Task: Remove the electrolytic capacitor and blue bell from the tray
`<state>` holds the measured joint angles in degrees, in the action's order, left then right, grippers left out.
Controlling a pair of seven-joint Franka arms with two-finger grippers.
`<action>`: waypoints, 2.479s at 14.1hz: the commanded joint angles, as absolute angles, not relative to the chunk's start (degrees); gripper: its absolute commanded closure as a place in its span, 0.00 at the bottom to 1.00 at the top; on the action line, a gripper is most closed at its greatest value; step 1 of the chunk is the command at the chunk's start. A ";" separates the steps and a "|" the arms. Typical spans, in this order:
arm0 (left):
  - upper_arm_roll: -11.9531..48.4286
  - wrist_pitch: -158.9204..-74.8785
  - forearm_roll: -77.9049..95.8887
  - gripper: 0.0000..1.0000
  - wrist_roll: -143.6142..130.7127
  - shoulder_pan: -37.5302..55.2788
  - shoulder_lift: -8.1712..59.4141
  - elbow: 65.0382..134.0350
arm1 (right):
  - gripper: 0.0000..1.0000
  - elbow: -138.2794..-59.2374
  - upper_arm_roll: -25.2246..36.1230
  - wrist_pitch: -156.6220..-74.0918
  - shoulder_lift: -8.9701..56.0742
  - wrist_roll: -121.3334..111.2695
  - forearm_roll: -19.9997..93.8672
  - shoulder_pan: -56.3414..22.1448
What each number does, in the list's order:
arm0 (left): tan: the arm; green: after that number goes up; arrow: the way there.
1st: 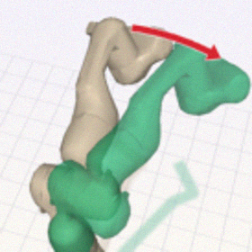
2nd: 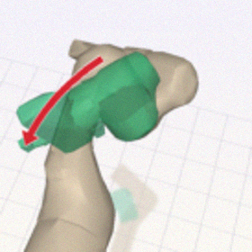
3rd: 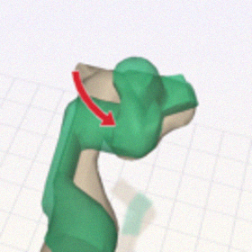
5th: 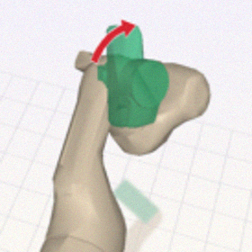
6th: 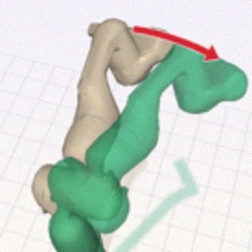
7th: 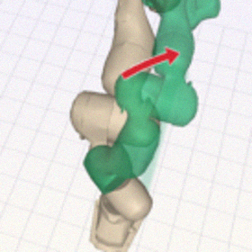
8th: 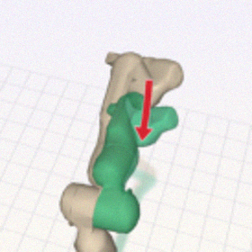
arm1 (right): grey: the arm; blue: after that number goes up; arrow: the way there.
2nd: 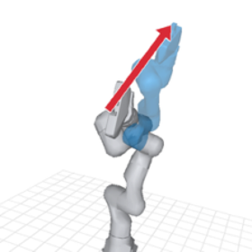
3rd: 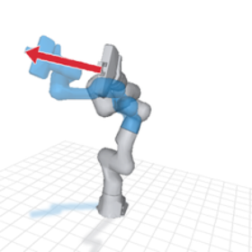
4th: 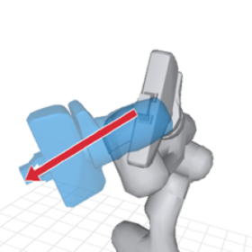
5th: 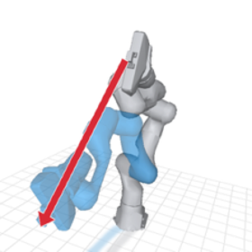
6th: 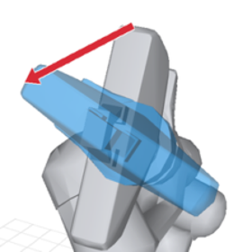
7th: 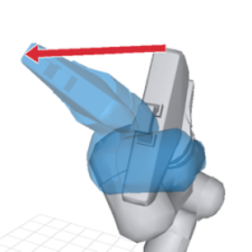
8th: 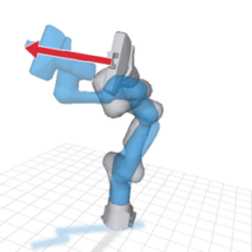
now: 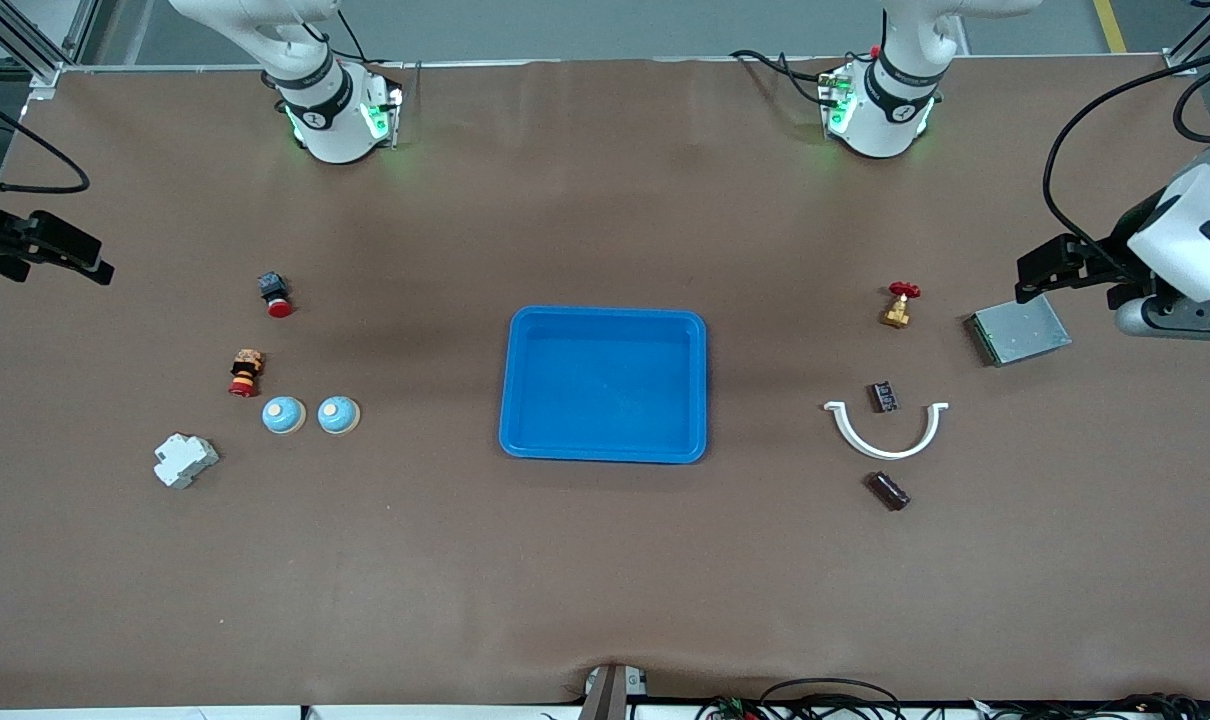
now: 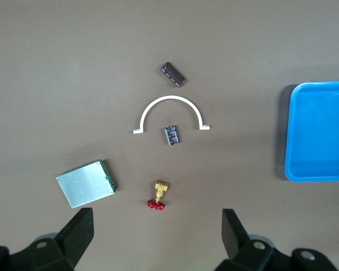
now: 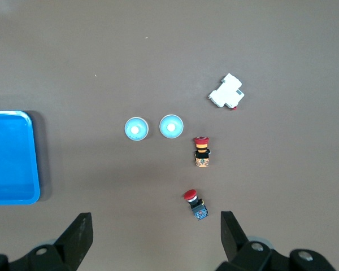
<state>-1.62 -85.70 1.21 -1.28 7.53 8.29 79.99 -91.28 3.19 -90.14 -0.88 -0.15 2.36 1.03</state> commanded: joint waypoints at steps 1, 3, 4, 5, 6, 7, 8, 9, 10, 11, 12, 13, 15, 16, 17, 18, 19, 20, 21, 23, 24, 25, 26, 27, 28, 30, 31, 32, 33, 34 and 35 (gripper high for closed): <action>-2.02 -85.08 2.20 0.00 -2.63 7.47 8.26 80.59 | 0.00 -91.32 3.08 -89.82 -0.97 0.35 3.25 1.32; -1.93 -85.08 2.20 0.00 -3.16 6.68 7.82 82.17 | 0.00 -91.41 3.08 -89.74 -0.97 0.35 3.25 1.32; -1.93 -85.08 2.20 0.00 -3.25 6.68 7.65 82.53 | 0.00 -91.41 3.08 -89.74 -0.97 0.35 3.25 1.23; -1.93 -85.08 2.28 0.00 -3.43 6.68 7.47 82.79 | 0.00 -91.41 3.08 -89.74 -0.97 0.35 3.25 1.32; -1.93 -85.25 2.29 0.00 -3.43 6.59 7.12 83.14 | 0.00 -91.41 3.08 -89.74 -0.97 0.35 3.25 1.23; -1.93 -85.60 2.37 0.00 -3.86 6.59 6.42 84.19 | 0.00 -91.41 3.08 -89.74 -0.97 0.35 3.25 1.32; -1.85 -86.82 2.29 0.00 -4.22 6.59 5.37 85.85 | 0.00 -91.41 3.08 -89.74 -0.97 0.26 3.25 1.32; -1.85 -88.14 2.37 0.00 -4.22 6.59 4.32 87.61 | 0.00 -91.41 3.08 -89.74 -0.97 0.26 3.25 1.32; -1.85 -88.59 2.29 0.00 -4.22 6.59 4.05 87.63 | 0.00 -91.41 3.08 -89.74 -0.97 0.26 3.25 1.32; -1.93 -88.59 2.29 0.00 -4.13 6.68 4.13 87.45 | 0.00 -91.41 3.08 -89.74 -0.97 0.26 3.25 1.32; -1.85 -88.59 2.29 0.00 -4.22 6.59 4.04 87.45 | 0.00 -91.41 3.08 -89.74 -0.97 0.26 3.25 1.32; -1.76 -88.59 2.20 0.00 -4.13 6.68 3.96 87.36 | 0.00 -91.41 3.08 -89.74 -0.97 0.26 3.25 1.32; -1.50 -88.51 1.85 0.00 -4.13 6.86 3.96 87.36 | 0.00 -91.41 3.08 -89.74 -0.97 0.26 3.25 1.32; -1.49 -88.42 1.85 0.00 -4.13 6.77 3.96 87.36 | 0.00 -91.41 3.08 -89.82 -0.97 0.26 3.25 1.32; -1.49 -88.42 1.85 0.00 -4.13 6.77 3.96 87.36 | 0.00 -91.41 3.08 -89.82 -0.97 0.26 3.25 1.23; -1.49 -88.50 1.85 0.00 -4.13 6.85 3.96 87.28 | 0.00 -91.41 3.08 -89.82 -0.97 0.26 3.25 1.23; -1.49 -88.42 1.76 0.00 -4.13 7.03 3.96 87.19 | 0.00 -91.41 3.08 -89.91 -0.97 0.26 3.25 1.23; -1.49 -88.33 1.76 0.00 -4.13 7.12 3.96 87.10 | 0.00 -91.41 3.08 -90.00 -0.88 0.26 3.25 1.23; -1.49 -88.33 1.67 0.00 -4.13 7.21 4.04 87.10 | 0.00 -91.41 3.08 -90.09 -0.79 0.26 3.25 1.23; -1.58 -88.42 1.58 0.00 -4.13 7.03 4.22 87.10 | 0.00 -91.41 3.08 -90.17 -0.79 0.26 3.25 1.14; -1.67 -88.50 1.58 0.00 -4.04 7.21 4.31 87.10 | 0.00 -91.41 3.08 -90.18 -0.79 0.35 3.25 1.14; -1.58 -88.51 1.32 0.00 -4.13 7.21 4.31 87.10 | 0.00 -91.41 3.08 -90.18 -0.79 0.35 3.25 1.14; -1.50 -88.51 1.32 0.00 -4.13 7.03 4.31 87.10 | 0.00 -91.41 3.08 -90.18 -0.79 0.35 3.25 1.14; -1.32 -88.51 1.32 0.00 -4.13 6.68 4.31 87.10 | 0.00 -91.41 3.08 -90.18 -0.79 0.35 3.25 1.14; -1.06 -88.51 1.32 0.00 -4.13 6.42 4.31 87.10 | 0.00 -91.41 3.08 -90.09 -0.79 0.35 3.25 1.06; -0.79 -88.59 1.32 0.00 -4.13 5.72 4.39 87.10 | 0.00 -91.41 3.08 -90.18 -0.79 0.35 3.25 1.05; -0.44 -88.68 1.32 0.00 -4.04 5.54 4.39 87.10 | 0.00 -91.41 3.08 -90.09 -0.79 0.35 3.34 1.05; 0.00 -88.68 1.23 0.00 -4.04 5.19 4.39 87.10 | 0.00 -91.41 3.08 -90.00 -0.79 0.35 3.34 1.05; 0.61 -88.68 1.23 0.00 -4.04 4.32 4.39 87.10 | 0.00 -91.41 3.08 -89.91 -0.79 0.26 3.25 1.05; 2.36 -88.77 1.23 0.00 -4.04 2.65 4.39 87.10 | 0.00 -91.41 3.08 -89.83 -0.79 0.35 3.34 1.05; 4.29 -88.86 1.23 0.00 -4.04 0.46 4.48 87.10 | 0.00 -91.41 3.08 -89.74 -0.79 0.26 3.25 0.97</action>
<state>0.78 -87.92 1.21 -3.60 4.18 5.53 85.91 -91.35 3.11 -90.07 -0.78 -0.15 2.43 1.02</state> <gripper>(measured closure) 0.000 0.000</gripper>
